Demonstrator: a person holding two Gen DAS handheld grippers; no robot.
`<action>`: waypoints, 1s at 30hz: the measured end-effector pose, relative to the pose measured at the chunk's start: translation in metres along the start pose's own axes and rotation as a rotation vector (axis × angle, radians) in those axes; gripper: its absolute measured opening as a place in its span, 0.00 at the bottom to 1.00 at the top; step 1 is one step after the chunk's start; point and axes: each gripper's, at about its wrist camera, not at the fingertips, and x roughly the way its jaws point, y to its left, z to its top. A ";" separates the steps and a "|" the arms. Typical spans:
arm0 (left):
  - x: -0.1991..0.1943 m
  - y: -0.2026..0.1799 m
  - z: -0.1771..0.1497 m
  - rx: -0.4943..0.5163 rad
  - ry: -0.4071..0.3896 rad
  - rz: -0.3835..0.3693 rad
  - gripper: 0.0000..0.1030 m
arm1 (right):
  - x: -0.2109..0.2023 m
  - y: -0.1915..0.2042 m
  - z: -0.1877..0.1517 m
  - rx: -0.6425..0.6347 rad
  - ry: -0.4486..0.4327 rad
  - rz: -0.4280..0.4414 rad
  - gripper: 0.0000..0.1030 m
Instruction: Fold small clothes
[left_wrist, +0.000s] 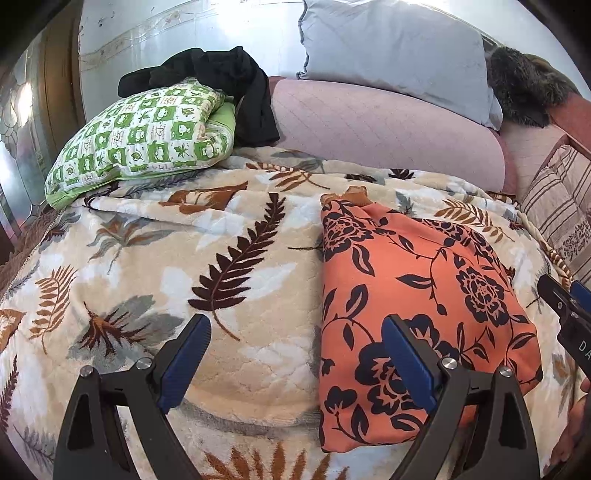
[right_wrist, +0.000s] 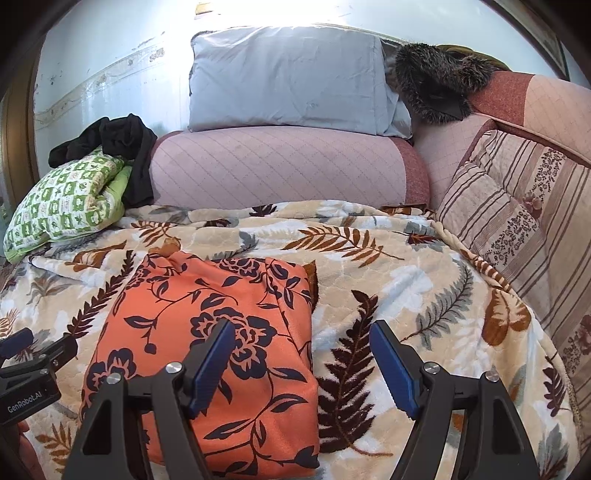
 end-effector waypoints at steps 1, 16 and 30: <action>0.000 0.000 0.000 0.002 0.001 -0.001 0.91 | 0.001 0.000 0.000 0.000 0.001 -0.001 0.76; 0.003 -0.002 -0.001 0.004 0.010 -0.005 0.91 | 0.005 0.002 0.001 0.006 0.011 -0.001 0.76; 0.003 -0.006 -0.002 0.014 0.014 -0.012 0.91 | 0.009 0.001 -0.001 0.005 0.020 -0.008 0.76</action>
